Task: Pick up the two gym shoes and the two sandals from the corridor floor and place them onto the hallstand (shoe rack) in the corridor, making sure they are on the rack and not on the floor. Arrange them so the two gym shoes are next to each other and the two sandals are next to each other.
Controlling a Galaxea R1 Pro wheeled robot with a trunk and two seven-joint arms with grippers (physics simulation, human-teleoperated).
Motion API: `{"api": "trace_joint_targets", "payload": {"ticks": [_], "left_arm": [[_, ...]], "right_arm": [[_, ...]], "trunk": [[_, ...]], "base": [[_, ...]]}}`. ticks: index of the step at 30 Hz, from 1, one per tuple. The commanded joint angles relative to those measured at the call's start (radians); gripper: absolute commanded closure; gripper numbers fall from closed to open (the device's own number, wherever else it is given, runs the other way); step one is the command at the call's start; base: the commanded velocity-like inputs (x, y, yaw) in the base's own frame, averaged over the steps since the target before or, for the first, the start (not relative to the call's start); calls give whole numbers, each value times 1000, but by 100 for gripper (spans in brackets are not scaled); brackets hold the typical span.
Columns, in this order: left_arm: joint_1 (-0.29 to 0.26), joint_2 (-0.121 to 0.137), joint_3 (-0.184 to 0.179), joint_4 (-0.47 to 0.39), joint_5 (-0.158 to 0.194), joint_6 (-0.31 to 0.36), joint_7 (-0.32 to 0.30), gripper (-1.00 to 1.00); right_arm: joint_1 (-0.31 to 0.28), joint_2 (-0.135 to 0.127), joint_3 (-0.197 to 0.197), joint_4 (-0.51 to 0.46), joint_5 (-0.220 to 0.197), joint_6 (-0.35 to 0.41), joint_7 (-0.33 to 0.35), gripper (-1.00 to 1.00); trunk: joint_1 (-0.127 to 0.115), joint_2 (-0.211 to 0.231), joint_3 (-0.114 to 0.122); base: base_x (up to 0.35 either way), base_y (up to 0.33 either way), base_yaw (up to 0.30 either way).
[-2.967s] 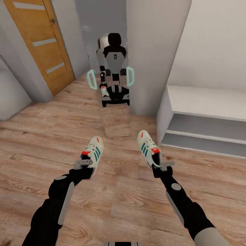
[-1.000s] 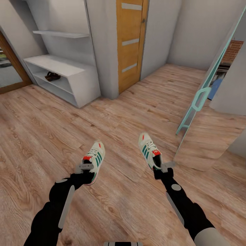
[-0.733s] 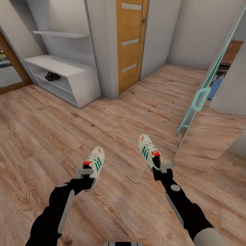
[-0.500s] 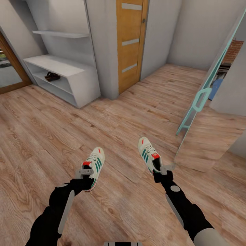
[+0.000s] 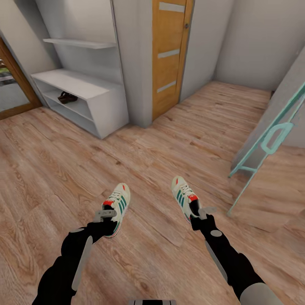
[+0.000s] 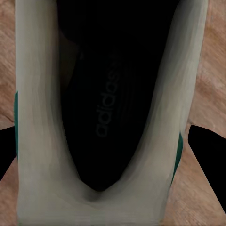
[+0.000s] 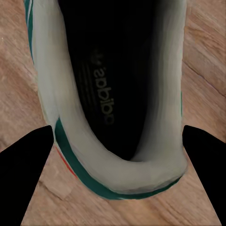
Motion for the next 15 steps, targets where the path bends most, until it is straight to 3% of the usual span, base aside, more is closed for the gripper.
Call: {"api": "trace_joint_targets", "payload": {"ticks": [1, 9, 15], "left_arm": [[0, 0, 1, 0, 0, 0, 0, 100], [0, 0, 1, 0, 0, 0, 1, 100], [0, 0, 2, -1, 1, 0, 1, 100]], "right_arm": [[0, 0, 0, 0, 0, 0, 0, 100], [0, 0, 0, 0, -1, 0, 0, 100], [0, 0, 0, 0, -1, 1, 0, 100]], "trunk": [[0, 0, 0], [0, 0, 0], [0, 0, 0]], "base": [[304, 219, 268], [273, 230, 275], [178, 283, 277]]}}
